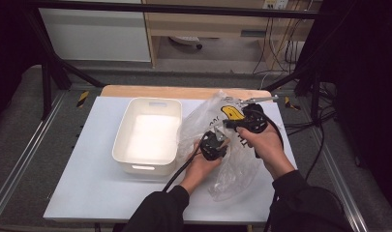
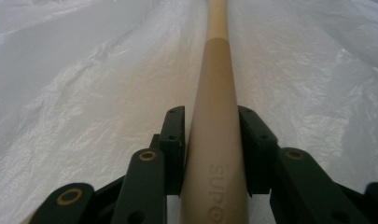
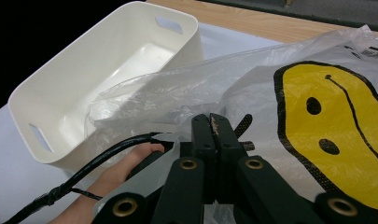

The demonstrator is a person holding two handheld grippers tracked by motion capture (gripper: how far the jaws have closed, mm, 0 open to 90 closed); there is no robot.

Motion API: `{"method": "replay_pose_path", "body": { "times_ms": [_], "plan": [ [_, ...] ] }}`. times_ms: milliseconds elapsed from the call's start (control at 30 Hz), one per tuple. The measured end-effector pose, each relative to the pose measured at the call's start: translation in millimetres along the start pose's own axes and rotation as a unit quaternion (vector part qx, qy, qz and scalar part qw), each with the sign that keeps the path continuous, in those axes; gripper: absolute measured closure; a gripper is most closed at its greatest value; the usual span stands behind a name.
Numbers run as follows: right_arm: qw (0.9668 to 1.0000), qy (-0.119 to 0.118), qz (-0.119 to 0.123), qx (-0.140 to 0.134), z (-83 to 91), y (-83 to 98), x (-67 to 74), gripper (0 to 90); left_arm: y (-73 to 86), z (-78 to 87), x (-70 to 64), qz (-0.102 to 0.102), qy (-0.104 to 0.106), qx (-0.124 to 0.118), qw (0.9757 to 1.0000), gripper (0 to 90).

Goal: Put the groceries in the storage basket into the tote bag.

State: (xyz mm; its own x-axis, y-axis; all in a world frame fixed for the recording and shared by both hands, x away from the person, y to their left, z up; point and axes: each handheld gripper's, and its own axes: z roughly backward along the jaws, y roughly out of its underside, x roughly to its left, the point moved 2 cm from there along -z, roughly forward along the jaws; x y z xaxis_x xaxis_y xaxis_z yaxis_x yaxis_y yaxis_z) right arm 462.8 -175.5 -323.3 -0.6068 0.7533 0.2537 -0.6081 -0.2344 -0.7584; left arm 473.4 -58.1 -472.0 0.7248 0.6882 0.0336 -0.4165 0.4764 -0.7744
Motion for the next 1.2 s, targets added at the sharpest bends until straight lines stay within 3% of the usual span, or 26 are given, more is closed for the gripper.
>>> {"method": "replay_pose_path", "body": {
  "times_ms": [267, 433, 533, 600, 700, 1000, 1200],
  "plan": [
    [1.0000, 0.002, -0.001, 0.001, -5.1, -1.0, -0.2, 90.0, 6.2, 8.6, 0.2, 0.008, 0.007, 0.002, 0.9999, 63.5],
    [1.0000, 0.002, -0.002, 0.000, -5.4, -0.9, -0.6, 90.0, 13.0, 20.9, 0.6, -0.007, 0.009, -0.008, 0.9999, 62.8],
    [1.0000, 0.003, -0.005, 0.001, -7.3, -0.4, -1.4, 90.0, 17.0, 33.5, -0.3, -0.018, 0.009, -0.021, 0.9996, 63.4],
    [1.0000, 0.003, -0.005, 0.001, -9.1, -0.3, -1.3, 90.0, 19.8, 40.8, -2.5, -0.012, 0.019, -0.030, 0.9993, 62.2],
    [1.0000, 0.005, -0.006, 0.001, -10.1, -0.4, -1.5, 90.0, 23.0, 52.6, -9.4, -0.030, 0.025, -0.038, 0.9985, 62.4],
    [0.9999, 0.006, -0.011, 0.001, -11.7, 5.5, -4.5, 90.0, 24.5, 96.5, -17.2, -0.033, 0.050, -0.064, 0.9962, 57.7],
    [0.9998, 0.004, -0.018, 0.002, -13.4, 15.4, -6.5, 90.0, 28.3, 128.0, -16.6, -0.028, 0.058, -0.064, 0.9959, 56.3]
  ]
}}
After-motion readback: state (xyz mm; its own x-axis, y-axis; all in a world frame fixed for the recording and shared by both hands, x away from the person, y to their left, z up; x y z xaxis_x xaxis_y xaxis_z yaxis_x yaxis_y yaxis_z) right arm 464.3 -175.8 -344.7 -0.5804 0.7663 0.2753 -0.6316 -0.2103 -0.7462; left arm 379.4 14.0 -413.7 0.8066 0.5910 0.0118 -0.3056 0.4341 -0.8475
